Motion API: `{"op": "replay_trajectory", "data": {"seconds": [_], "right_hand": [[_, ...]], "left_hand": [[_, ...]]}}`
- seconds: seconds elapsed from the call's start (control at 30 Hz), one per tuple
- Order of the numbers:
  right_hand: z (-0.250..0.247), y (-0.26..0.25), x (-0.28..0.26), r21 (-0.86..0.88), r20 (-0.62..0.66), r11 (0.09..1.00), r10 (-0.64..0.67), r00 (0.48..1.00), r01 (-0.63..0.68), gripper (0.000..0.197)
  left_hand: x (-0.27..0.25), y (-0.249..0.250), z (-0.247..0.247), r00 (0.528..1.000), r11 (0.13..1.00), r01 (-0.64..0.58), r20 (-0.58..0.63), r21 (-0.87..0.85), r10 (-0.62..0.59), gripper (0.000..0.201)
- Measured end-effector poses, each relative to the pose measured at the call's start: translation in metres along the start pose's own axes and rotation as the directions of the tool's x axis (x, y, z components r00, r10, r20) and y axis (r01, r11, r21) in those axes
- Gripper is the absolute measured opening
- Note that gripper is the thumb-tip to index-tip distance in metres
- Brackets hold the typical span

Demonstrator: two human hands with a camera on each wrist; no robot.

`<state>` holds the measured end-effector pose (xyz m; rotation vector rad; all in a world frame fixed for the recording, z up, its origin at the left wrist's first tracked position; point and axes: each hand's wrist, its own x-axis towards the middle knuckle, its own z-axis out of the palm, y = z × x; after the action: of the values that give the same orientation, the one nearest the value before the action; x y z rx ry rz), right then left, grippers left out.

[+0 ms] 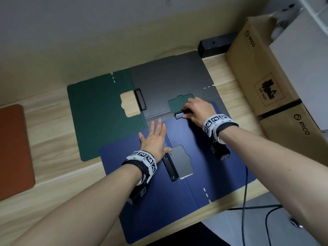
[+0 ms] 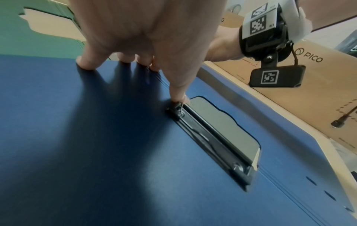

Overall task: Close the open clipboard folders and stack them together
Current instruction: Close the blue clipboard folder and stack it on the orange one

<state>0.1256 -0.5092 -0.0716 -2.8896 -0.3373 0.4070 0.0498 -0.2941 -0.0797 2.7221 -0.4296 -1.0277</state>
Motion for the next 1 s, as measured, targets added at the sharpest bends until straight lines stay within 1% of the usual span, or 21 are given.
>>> {"op": "replay_trajectory", "data": {"seconds": [0.07,0.13,0.27,0.37,0.57,0.73,0.8,0.87,0.93,0.97,1.0], "right_hand": [[-0.008,0.004,0.004,-0.01,0.06,1.0,-0.026,0.998,0.027,0.031],[-0.009,0.006,0.005,-0.019,0.089,0.999,-0.043,0.995,0.045,0.033],[-0.002,0.006,0.003,-0.036,0.052,0.997,-0.071,0.996,0.073,0.029],[-0.001,0.007,0.001,-0.049,0.016,0.995,-0.088,0.996,0.089,0.029],[-0.003,0.008,-0.002,-0.06,0.017,0.994,-0.095,0.995,0.096,0.03],[-0.002,0.005,-0.007,-0.01,0.01,0.998,-0.062,0.998,0.062,0.032],[-0.005,0.001,-0.01,-0.064,0.015,0.996,-0.06,0.998,0.061,0.031],[-0.013,-0.005,-0.01,-0.141,0.042,0.987,-0.072,0.996,0.078,0.028],[-0.02,-0.011,-0.016,-0.175,0.07,0.979,-0.093,0.993,0.104,0.031],[-0.021,-0.011,-0.024,-0.161,0.077,0.98,-0.109,0.991,0.12,0.037],[-0.019,-0.009,-0.036,-0.135,0.066,0.983,-0.116,0.991,0.124,0.044]], "left_hand": [[0.0,0.0,0.0,1.0,1.0,-0.001,0.001,-0.003,0.001,0.097],[0.0,-0.001,0.0,1.0,1.0,-0.002,0.003,-0.002,0.002,0.097],[0.0,-0.002,0.002,1.0,1.0,0.003,-0.001,-0.005,-0.003,0.097],[0.0,-0.001,0.0,1.0,1.0,-0.001,-0.006,0.001,0.001,0.097],[-0.01,0.001,0.002,1.0,1.0,-0.031,0.007,0.007,0.031,0.097],[-0.027,0.006,0.016,0.999,0.999,-0.044,0.027,0.006,0.043,0.096],[-0.027,0.009,0.013,0.997,0.999,-0.05,0.054,0.002,0.049,0.096],[-0.028,0.01,0.005,0.996,0.998,-0.051,0.067,-0.023,0.053,0.093],[-0.029,0.004,-0.005,0.996,0.995,-0.059,0.059,-0.075,0.064,0.084],[-0.03,0.0,-0.008,0.997,0.988,-0.06,0.029,-0.144,0.065,0.078],[-0.033,-0.006,-0.009,0.998,0.972,-0.067,-0.036,-0.226,0.06,0.073]]}}
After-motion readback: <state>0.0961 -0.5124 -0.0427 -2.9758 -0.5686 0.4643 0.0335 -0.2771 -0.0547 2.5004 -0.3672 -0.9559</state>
